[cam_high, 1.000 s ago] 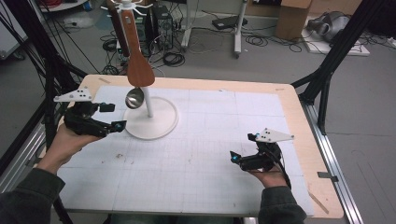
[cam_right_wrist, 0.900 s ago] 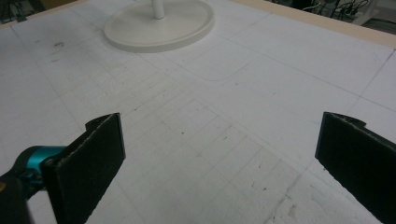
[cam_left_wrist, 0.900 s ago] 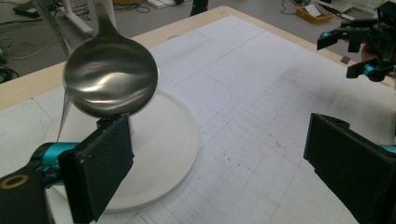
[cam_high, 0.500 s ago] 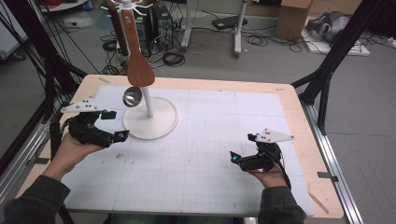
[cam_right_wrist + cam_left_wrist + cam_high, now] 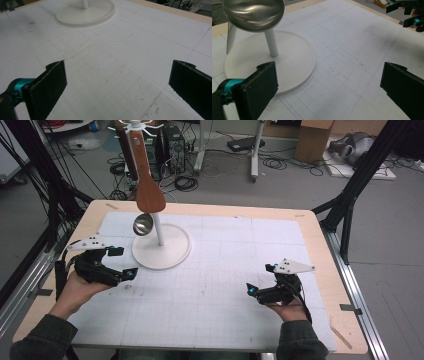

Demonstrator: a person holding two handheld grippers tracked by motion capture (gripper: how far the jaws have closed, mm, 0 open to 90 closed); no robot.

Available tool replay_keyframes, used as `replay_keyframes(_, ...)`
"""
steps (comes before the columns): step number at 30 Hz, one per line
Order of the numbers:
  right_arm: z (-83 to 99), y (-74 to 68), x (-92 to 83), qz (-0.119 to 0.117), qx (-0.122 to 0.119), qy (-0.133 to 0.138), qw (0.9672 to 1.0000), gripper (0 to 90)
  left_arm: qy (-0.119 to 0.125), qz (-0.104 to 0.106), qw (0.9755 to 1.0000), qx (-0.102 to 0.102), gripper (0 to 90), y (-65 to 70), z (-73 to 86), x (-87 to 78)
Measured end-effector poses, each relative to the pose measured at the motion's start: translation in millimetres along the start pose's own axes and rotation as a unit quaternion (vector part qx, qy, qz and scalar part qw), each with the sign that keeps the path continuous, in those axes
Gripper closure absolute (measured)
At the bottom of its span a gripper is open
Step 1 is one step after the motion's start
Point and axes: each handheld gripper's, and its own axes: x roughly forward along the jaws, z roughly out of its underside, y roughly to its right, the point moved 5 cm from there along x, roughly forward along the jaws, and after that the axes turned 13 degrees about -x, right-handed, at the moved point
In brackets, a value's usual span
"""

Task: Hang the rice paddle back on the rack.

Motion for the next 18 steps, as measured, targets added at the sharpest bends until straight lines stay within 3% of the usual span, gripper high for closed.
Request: replay_keyframes(18, 3.7, -3.3, -0.4, -0.002, -0.003, -0.003, 1.0000, 0.4, 0.001, -0.013, 0.9998, -0.016, 1.7, -10.5, 30.6, 0.7)
